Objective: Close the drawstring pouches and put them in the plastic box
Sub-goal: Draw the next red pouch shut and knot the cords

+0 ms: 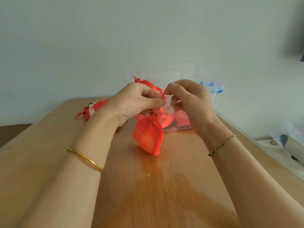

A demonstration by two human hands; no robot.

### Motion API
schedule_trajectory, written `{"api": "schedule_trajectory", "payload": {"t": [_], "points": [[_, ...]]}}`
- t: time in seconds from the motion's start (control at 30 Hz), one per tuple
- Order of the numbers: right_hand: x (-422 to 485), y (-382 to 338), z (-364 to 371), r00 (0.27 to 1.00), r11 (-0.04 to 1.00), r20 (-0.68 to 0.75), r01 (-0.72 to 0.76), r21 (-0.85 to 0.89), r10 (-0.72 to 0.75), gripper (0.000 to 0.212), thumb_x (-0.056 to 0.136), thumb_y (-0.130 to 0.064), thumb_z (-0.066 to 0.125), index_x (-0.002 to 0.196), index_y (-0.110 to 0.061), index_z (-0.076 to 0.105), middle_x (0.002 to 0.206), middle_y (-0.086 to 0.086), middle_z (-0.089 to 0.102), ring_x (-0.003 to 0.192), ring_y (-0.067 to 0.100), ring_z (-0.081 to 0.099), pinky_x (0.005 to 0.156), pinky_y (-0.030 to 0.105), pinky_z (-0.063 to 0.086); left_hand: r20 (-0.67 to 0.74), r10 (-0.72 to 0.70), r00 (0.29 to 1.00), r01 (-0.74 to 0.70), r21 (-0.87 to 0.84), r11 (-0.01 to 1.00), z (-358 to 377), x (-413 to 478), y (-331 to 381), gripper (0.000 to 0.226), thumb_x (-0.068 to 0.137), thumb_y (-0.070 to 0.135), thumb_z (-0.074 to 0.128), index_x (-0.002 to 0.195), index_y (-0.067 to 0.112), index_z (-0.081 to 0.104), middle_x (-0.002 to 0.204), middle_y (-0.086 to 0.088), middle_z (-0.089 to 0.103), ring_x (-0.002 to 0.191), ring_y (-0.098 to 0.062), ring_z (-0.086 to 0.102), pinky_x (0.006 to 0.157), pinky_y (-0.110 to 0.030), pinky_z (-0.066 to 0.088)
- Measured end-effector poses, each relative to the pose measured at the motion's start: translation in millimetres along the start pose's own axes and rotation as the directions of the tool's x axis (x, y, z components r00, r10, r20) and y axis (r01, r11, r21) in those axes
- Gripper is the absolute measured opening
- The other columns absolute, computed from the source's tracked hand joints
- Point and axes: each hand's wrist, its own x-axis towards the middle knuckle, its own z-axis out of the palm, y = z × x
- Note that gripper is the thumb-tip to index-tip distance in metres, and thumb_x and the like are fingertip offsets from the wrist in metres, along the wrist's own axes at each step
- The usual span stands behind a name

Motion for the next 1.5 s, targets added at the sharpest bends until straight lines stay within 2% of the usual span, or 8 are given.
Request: {"api": "schedule_trajectory", "payload": {"t": [0.23,0.33,0.67,0.9,1.1,1.2,1.3,1.5], "points": [[0.4,3.2,-0.4,0.985,0.981,0.117,-0.14,0.136,0.124,0.022,0.097,-0.025,0.044,0.085,-0.01,0.055,0.084,0.005,0.062,0.044,0.016,0.048,0.04,0.023,0.034,-0.004,-0.009,1.0,0.009,-0.097,0.995,0.3,1.3,0.3,0.009,0.082,0.013,0.066,0.075,0.009,0.063,0.056,0.0,0.058,0.052,-0.008,0.055,0.046,-0.017,0.043],[1.5,6.4,-0.2,0.973,0.972,0.162,-0.188,0.14,0.165,0.004,0.091,-0.008,0.046,0.089,-0.009,0.049,0.072,0.006,0.059,0.046,0.018,0.051,0.04,0.024,0.035,-0.019,-0.013,1.0,0.009,-0.159,0.987,-0.2,1.4,0.3,0.007,0.082,0.014,0.065,0.077,0.01,0.061,0.06,0.0,0.06,0.052,-0.007,0.057,0.045,-0.015,0.043],[1.9,16.4,5.9,0.986,0.977,0.093,0.151,-0.149,-0.138,0.026,0.072,-0.005,0.076,0.073,-0.019,0.054,0.068,-0.002,0.054,0.062,0.009,0.047,0.061,0.024,0.041,-0.214,-0.02,0.977,-0.01,-0.141,0.99,5.7,4.6,-1.7,0.014,0.083,0.011,0.066,0.073,0.015,0.058,0.048,0.007,0.061,0.042,-0.002,0.058,0.036,-0.012,0.036],[0.7,18.9,9.7,0.945,0.836,0.087,0.319,-0.447,-0.314,0.013,0.071,-0.005,0.072,0.081,-0.011,0.066,0.066,-0.014,0.047,0.061,-0.005,0.046,0.058,0.01,0.035,-0.249,-0.02,0.968,-0.018,-0.151,0.988,9.2,5.0,-1.4,0.015,0.083,0.006,0.064,0.071,0.009,0.056,0.043,0.003,0.06,0.039,-0.004,0.058,0.035,-0.015,0.042],[-1.8,15.4,12.8,0.925,0.711,0.157,0.369,-0.599,-0.347,0.007,0.078,-0.008,0.066,0.085,-0.007,0.068,0.077,0.0,0.053,0.068,0.014,0.05,0.062,0.025,0.04,-0.256,-0.015,0.967,-0.024,-0.149,0.988,9.6,4.2,-1.3,0.014,0.081,0.005,0.067,0.072,0.005,0.057,0.045,-0.001,0.059,0.039,-0.006,0.057,0.038,-0.016,0.045],[-1.5,13.5,11.7,0.965,0.804,0.136,0.262,-0.535,-0.224,0.006,0.079,-0.006,0.061,0.076,-0.008,0.065,0.063,-0.008,0.051,0.056,0.005,0.045,0.054,0.017,0.035,-0.292,-0.013,0.956,-0.026,-0.13,0.991,7.2,4.8,0.4,0.005,0.084,0.002,0.063,0.083,0.001,0.058,0.062,-0.009,0.059,0.043,-0.007,0.059,0.04,-0.017,0.047],[0.5,14.7,6.5,0.988,0.976,0.108,-0.085,-0.2,0.108,0.013,0.084,-0.009,0.062,0.072,-0.006,0.064,0.039,-0.013,0.047,0.036,0.001,0.039,0.042,0.015,0.032,-0.315,-0.009,0.949,-0.028,-0.113,0.993,5.1,4.2,5.8,0.009,0.088,0.004,0.058,0.095,0.003,0.055,0.078,-0.01,0.061,0.05,-0.009,0.063,0.039,-0.018,0.046],[2.6,19.0,3.9,0.905,0.881,0.174,-0.421,0.215,0.389,0.028,0.088,-0.005,0.056,0.061,-0.008,0.052,0.047,-0.003,0.036,0.035,0.004,0.024,0.046,0.025,0.023,-0.376,0.173,0.91,-0.044,0.327,0.944,5.2,4.9,9.6,0.014,0.081,0.012,0.062,0.095,0.014,0.057,0.087,-0.002,0.06,0.064,-0.013,0.058,0.055,-0.024,0.047]]}}
